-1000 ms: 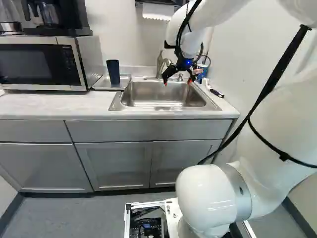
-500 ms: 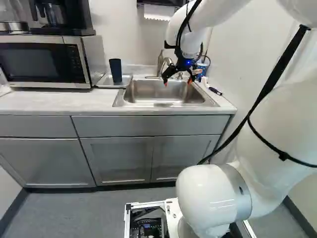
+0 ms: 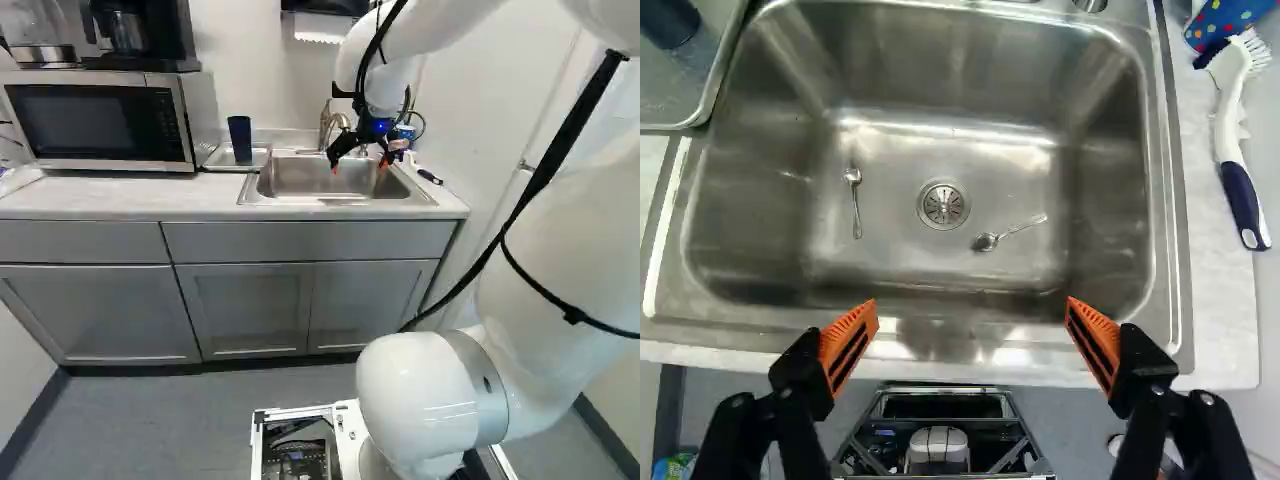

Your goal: Rinse the cup and place it in the tray

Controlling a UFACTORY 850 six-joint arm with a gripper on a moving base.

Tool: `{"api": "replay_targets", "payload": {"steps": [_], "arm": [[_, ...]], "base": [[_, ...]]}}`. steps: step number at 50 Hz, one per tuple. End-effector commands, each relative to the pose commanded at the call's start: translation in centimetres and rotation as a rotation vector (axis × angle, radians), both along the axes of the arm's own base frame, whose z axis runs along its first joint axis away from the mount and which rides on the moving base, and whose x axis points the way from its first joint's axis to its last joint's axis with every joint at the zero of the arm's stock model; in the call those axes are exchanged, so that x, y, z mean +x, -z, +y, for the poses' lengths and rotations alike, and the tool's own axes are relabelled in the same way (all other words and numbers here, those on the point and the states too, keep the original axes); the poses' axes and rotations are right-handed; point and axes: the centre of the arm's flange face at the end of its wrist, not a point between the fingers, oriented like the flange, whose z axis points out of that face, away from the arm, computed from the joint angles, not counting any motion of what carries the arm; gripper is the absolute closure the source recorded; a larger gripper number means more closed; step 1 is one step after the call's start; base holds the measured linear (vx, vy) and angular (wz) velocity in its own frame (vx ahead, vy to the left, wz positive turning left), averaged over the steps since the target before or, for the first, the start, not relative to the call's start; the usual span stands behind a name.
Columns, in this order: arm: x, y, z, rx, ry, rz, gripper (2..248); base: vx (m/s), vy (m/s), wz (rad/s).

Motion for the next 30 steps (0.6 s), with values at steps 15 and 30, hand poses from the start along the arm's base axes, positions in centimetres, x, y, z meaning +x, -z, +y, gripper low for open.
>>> {"api": "replay_targets", "payload": {"steps": [15,30], "arm": [[0.00,0.00,0.00,0.000,0.000,0.000,3],[0.00,0.00,0.00,0.000,0.000,0.000,3]], "base": [[-0.127,0.053,-0.007],[-0.136,0.056,-0.003]]}}
